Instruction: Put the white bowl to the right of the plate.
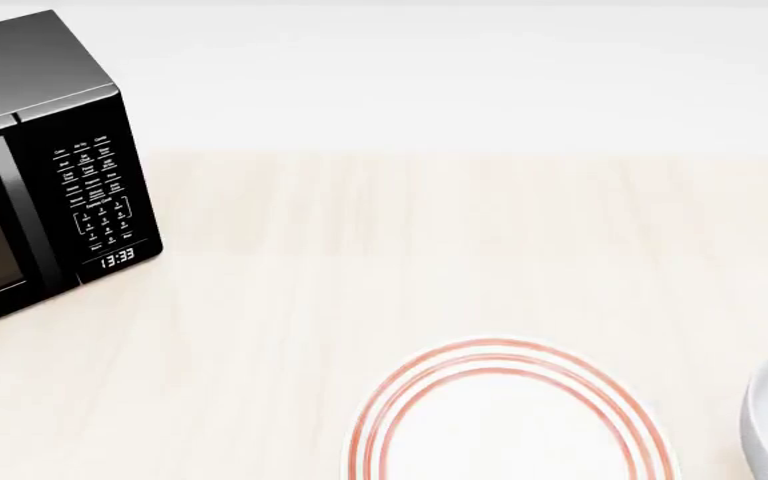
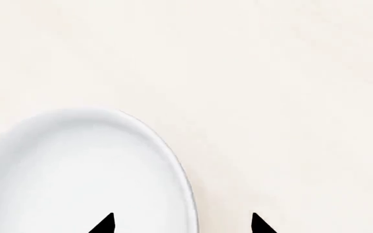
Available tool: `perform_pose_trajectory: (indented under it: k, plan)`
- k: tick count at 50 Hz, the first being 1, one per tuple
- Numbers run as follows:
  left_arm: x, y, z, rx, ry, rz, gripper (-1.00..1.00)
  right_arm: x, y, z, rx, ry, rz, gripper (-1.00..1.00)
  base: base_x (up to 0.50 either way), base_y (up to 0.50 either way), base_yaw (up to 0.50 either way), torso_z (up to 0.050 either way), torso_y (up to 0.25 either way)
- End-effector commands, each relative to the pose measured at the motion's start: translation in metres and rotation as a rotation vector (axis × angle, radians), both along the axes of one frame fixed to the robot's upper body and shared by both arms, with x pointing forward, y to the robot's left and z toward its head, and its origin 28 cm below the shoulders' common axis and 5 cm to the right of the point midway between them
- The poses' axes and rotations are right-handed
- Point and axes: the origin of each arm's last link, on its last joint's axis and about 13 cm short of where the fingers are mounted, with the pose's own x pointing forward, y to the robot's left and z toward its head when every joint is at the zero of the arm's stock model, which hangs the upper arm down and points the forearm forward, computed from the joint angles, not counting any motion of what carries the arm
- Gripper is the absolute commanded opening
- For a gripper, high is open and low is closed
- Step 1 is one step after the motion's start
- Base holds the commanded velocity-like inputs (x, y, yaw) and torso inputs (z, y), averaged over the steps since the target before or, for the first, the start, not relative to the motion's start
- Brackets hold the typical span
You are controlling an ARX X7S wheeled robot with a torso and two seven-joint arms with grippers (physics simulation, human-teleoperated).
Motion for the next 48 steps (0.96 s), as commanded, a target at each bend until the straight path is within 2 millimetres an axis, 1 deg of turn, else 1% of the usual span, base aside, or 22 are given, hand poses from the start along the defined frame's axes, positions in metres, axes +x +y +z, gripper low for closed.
perform_pose_trajectory:
  k: [1, 2, 3, 4, 5, 6, 11, 13, 15, 20, 22, 24, 26, 30, 34, 35, 39, 40, 41, 44, 45, 48]
  plan:
    - [-0.003, -0.003, 0.001, 0.007, -0.007, -0.016, 1.00, -0.029, 0.030, 0.048, -0.150, -0.145, 0.040, 1.00, 0.00, 0.00, 0.00, 0.000, 0.000]
    - [-0.004, -0.004, 0.001, 0.008, -0.011, -0.022, 1.00, -0.036, 0.040, 0.059, -0.194, -0.179, 0.058, 1.00, 0.00, 0.00, 0.00, 0.000, 0.000]
    - [-0.004, -0.005, 0.002, 0.008, -0.013, -0.025, 1.00, -0.040, 0.044, 0.063, -0.214, -0.193, 0.065, 1.00, 0.00, 0.00, 0.00, 0.000, 0.000]
    - [-0.005, -0.006, 0.003, -0.001, -0.026, -0.033, 1.00, -0.047, 0.054, 0.072, -0.258, -0.222, 0.079, 1.00, 0.00, 0.00, 0.00, 0.000, 0.000]
    - [-0.006, -0.007, 0.003, -0.006, -0.030, -0.036, 1.00, -0.050, 0.058, 0.075, -0.273, -0.230, 0.076, 1.00, 0.00, 0.00, 0.00, 0.000, 0.000]
    - [-0.007, -0.008, 0.004, -0.009, -0.033, -0.047, 1.00, -0.057, 0.066, 0.084, -0.304, -0.274, 0.087, 1.00, 0.00, 0.00, 0.00, 0.000, 0.000]
    - [-0.010, -0.013, 0.005, -0.010, -0.049, -0.070, 1.00, -0.080, 0.093, 0.106, -0.427, -0.386, 0.127, 1.00, 0.00, 0.00, 0.00, 0.000, 0.000]
    - [-0.012, -0.015, 0.004, -0.004, -0.050, -0.077, 1.00, -0.087, 0.102, 0.112, -0.459, -0.435, 0.135, 1.00, 0.00, 0.00, 0.00, 0.000, 0.000]
    - [-0.013, -0.017, 0.005, -0.002, -0.052, -0.079, 1.00, -0.091, 0.108, 0.114, -0.474, -0.462, 0.153, 1.00, 0.00, 0.00, 0.00, 0.000, 0.000]
    - [-0.016, -0.021, 0.005, 0.005, -0.057, -0.095, 1.00, -0.101, 0.130, 0.111, -0.537, -0.520, 0.205, 1.00, 0.00, 0.00, 0.00, 0.000, 0.000]
    - [-0.018, -0.023, 0.005, 0.005, -0.065, -0.091, 1.00, -0.106, 0.146, 0.107, -0.561, -0.558, 0.245, 1.00, 0.00, 0.00, 0.00, 0.000, 0.000]
    - [-0.019, -0.024, 0.006, 0.006, -0.069, -0.095, 1.00, -0.109, 0.152, 0.105, -0.569, -0.577, 0.259, 1.00, 0.00, 0.00, 0.00, 0.000, 0.000]
    - [-0.022, -0.028, 0.005, 0.012, -0.077, -0.111, 1.00, -0.114, 0.169, 0.097, -0.585, -0.606, 0.322, 1.00, 0.00, 0.00, 0.00, 0.000, 0.000]
    - [-0.022, -0.035, 0.003, 0.029, -0.076, -0.139, 1.00, -0.123, 0.189, 0.082, -0.592, -0.632, 0.405, 1.00, 0.00, 0.00, 0.00, 0.000, 0.000]
    - [-0.022, -0.044, -0.001, 0.045, -0.063, -0.177, 1.00, -0.136, 0.208, 0.061, -0.580, -0.646, 0.511, 1.00, 0.00, 0.00, 0.00, 0.000, 0.000]
    - [-0.022, -0.045, -0.002, 0.047, -0.061, -0.182, 1.00, -0.137, 0.210, 0.058, -0.579, -0.652, 0.515, 1.00, 0.00, 0.00, 0.00, 0.000, 0.000]
    - [-0.024, -0.053, -0.005, 0.053, -0.059, -0.220, 1.00, -0.150, 0.227, 0.033, -0.591, -0.653, 0.610, 1.00, 0.00, 0.00, 0.00, 0.000, 0.000]
    - [-0.026, -0.054, -0.004, 0.044, -0.065, -0.236, 1.00, -0.154, 0.232, 0.025, -0.561, -0.654, 0.641, 1.00, 0.00, 0.00, 0.00, 0.000, 0.000]
    - [-0.026, -0.055, -0.004, 0.041, -0.068, -0.239, 1.00, -0.156, 0.235, 0.019, -0.582, -0.652, 0.662, 1.00, 0.00, 0.00, 0.00, 0.000, 0.000]
    - [-0.027, -0.058, -0.005, 0.031, -0.078, -0.243, 1.00, -0.165, 0.244, 0.002, -0.619, -0.686, 0.678, 1.00, 0.00, 0.00, 0.00, 0.000, 0.000]
    - [-0.027, -0.059, -0.006, 0.030, -0.079, -0.246, 1.00, -0.168, 0.247, -0.003, -0.598, -0.683, 0.694, 1.00, 0.00, 0.00, 0.00, 0.000, 0.000]
    - [-0.028, -0.063, -0.008, 0.031, -0.079, -0.262, 1.00, -0.173, 0.257, -0.020, -0.613, -0.707, 0.731, 1.00, 0.00, 0.00, 0.00, 0.000, 0.000]
